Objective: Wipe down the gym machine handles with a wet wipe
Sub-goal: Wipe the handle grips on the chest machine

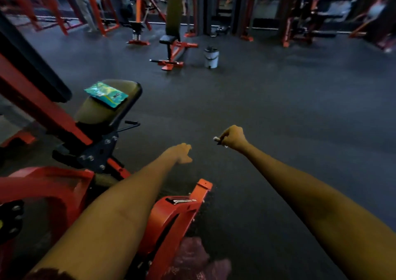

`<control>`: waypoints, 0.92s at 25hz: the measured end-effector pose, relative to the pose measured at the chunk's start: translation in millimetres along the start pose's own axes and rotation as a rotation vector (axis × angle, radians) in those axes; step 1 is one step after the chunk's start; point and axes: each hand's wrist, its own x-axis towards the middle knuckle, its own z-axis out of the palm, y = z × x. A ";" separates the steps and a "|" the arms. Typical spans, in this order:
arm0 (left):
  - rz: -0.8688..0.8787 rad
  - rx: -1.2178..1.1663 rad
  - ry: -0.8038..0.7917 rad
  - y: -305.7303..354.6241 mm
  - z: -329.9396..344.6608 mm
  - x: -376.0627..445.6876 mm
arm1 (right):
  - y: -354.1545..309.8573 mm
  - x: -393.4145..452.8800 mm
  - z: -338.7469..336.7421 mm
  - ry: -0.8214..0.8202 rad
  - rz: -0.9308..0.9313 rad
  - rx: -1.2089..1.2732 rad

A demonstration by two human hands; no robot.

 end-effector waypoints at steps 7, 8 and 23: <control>0.091 -0.053 -0.090 48.7 13.7 117.3 | 95.3 58.9 -1.1 0.064 0.158 0.028; 0.087 -0.063 -0.100 50.7 14.1 135.6 | 106.1 71.6 -1.2 0.079 0.178 0.048; 0.004 -0.085 -0.231 50.9 -42.8 368.7 | 177.2 308.7 -7.5 -0.081 0.204 -0.003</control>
